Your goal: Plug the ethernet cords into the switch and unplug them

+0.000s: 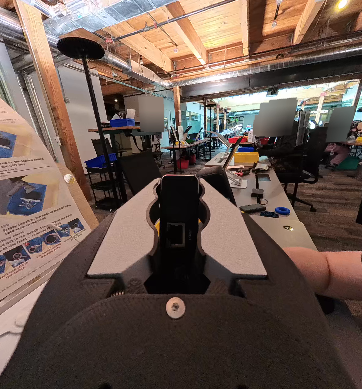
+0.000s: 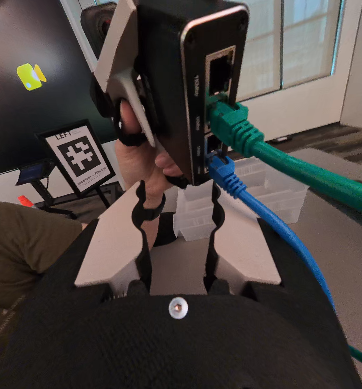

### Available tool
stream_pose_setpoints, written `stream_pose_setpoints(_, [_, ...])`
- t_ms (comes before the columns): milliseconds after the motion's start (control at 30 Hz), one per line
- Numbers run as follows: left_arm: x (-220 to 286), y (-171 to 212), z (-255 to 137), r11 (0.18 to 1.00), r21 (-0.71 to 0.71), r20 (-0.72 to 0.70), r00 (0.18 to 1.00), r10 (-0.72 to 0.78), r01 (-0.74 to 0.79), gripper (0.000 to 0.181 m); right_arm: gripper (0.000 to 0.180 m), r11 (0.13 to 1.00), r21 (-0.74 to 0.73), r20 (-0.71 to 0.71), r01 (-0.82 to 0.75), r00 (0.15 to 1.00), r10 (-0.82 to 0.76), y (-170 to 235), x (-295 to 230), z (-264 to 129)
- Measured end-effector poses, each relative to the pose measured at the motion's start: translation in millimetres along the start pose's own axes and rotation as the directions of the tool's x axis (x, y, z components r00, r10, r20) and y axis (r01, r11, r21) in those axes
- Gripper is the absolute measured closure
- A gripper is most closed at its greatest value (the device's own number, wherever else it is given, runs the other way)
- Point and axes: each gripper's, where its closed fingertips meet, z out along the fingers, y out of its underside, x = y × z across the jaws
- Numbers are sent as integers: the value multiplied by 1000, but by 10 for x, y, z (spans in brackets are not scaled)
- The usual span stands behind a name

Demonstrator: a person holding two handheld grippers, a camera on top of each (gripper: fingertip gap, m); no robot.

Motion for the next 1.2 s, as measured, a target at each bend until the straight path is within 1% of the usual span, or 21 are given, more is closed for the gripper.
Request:
stream_pose_setpoints(100, [46, -7, 37, 1000, 24, -9, 1000, 2, -2, 150, 116, 993, 110, 17, 44, 999, -46, -107, -5, -35])
stream_pose_setpoints(233, [135, -47, 48, 998, 53, -42, 999, 29, -27, 150, 119, 974, 221, 129, -52, 991, 24, -226, -60, -114])
stream_pose_setpoints(367, [244, -119, 58, 992, 124, -82, 996, 43, -33, 150, 138, 938, 338, 142, -82, 989, 35, -339, -30, -216])
stream_pose_setpoints(400, [278, -119, 66, 991, 130, -101, 994, 36, -22, 150, 132, 921, 377, 126, -101, 990, 57, -379, 7, -234])
stream_pose_setpoints(433, [309, -102, 85, 992, 123, -120, 993, 22, -7, 150, 117, 896, 425, 113, -126, 990, 86, -440, 48, -263])
stream_pose_setpoints(467, [335, -95, 101, 992, 125, -130, 991, 14, 3, 150, 113, 891, 433, 123, -135, 988, 90, -456, 40, -268])
stream_pose_setpoints(500, [349, -106, 108, 990, 141, -129, 992, 15, 4, 150, 114, 894, 428, 136, -134, 987, 83, -464, 23, -280])
stream_pose_setpoints(533, [366, -115, 113, 988, 152, -132, 991, 18, 2, 150, 117, 898, 428, 129, -102, 990, 51, -480, 8, -305])
stream_pose_setpoints(567, [391, -120, 116, 987, 159, -146, 989, 20, 3, 149, 125, 899, 435, 122, -41, 992, -14, -501, -47, -335])
stream_pose_setpoints(600, [422, -129, 114, 986, 169, -169, 985, 18, 11, 149, 140, 900, 435, 128, 20, 988, -84, -510, -138, -359])
stream_pose_setpoints(667, [479, -178, 84, 979, 197, -230, 973, -6, 53, 149, 143, 902, 418, 82, 106, 985, -154, -526, -194, -374])
stream_pose_setpoints(733, [512, -190, 47, 979, 182, -286, 957, -39, 94, 148, 144, 910, 360, 33, 204, 972, -231, -523, -206, -397])
stream_pose_setpoints(800, [458, -150, 0, 989, 131, -278, 960, -26, 65, 148, 144, 926, 240, -33, 291, 956, -292, -515, -134, -430])
stream_pose_setpoints(833, [401, -119, -25, 995, 100, -245, 970, 4, 21, 141, 144, 918, 164, -94, 362, 932, -350, -515, -68, -473])
stream_pose_setpoints(900, [277, -54, -82, 993, 30, -146, 982, 120, -117, 122, 143, 868, 4, -203, 497, 850, -486, -531, 43, -599])
stream_pose_setpoints(933, [235, -12, -109, 980, -13, -103, 975, 198, -201, 115, 144, 818, -81, -254, 570, 782, -570, -546, 89, -674])
stream_pose_setpoints(1000, [197, 110, -139, 922, -118, -53, 929, 365, -369, 100, 144, 686, -248, -310, 684, 615, -725, -562, 151, -801])
stream_pose_setpoints(1033, [201, 184, -134, 883, -169, -48, 899, 436, -437, 101, 144, 620, -338, -313, 708, 537, -784, -539, 192, -847])
stream_pose_setpoints(1100, [206, 313, -92, 796, -247, -40, 827, 561, -553, 103, 143, 487, -485, -274, 727, 402, -874, -454, 256, -896])
stream_pose_setpoints(1167, [250, 439, -31, 703, -290, -62, 746, 663, -649, 113, 143, 397, -569, -238, 720, 318, -918, -388, 308, -904])
stream_pose_setpoints(1200, [266, 528, -5, 660, -318, -87, 714, 695, -681, 115, 143, 376, -589, -225, 715, 302, -927, -361, 320, -897])
